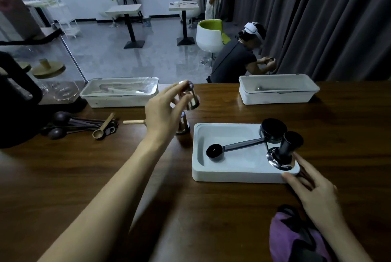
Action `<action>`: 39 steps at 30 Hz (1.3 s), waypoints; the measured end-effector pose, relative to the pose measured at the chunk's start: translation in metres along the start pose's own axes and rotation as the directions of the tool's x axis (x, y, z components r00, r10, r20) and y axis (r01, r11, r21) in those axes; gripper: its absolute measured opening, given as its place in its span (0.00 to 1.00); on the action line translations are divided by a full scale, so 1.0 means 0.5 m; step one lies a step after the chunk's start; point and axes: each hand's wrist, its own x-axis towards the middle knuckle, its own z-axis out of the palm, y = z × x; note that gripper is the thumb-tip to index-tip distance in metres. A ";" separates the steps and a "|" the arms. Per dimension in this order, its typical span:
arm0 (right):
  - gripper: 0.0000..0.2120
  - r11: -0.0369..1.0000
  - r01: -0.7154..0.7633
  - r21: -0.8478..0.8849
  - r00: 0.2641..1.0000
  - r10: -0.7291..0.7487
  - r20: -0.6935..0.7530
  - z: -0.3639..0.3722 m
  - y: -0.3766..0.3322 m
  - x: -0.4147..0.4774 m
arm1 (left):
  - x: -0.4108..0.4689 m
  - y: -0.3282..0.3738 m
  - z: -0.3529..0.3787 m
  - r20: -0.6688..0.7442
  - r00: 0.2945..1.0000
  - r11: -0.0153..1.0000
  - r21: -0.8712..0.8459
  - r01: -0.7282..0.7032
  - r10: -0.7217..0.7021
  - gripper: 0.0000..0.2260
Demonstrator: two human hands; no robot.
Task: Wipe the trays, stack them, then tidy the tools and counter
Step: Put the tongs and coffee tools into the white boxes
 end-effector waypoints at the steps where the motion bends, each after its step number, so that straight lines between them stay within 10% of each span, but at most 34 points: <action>1: 0.28 1.000 0.003 -0.005 1.000 -0.003 0.003 0.000 0.001 0.001 | -0.009 0.014 0.011 0.027 0.999 1.000 -0.024 -0.018 0.019 0.17; 18: 0.31 0.998 0.061 -0.020 0.998 -0.061 0.015 -0.005 0.049 0.012 | -0.103 0.081 0.123 0.343 0.939 0.998 -0.054 -0.014 0.031 0.15; 39: 0.30 0.998 0.060 -0.012 0.998 -0.059 0.018 -0.006 0.055 0.012 | -0.102 0.105 0.123 0.411 0.911 1.000 0.011 0.023 -0.025 0.16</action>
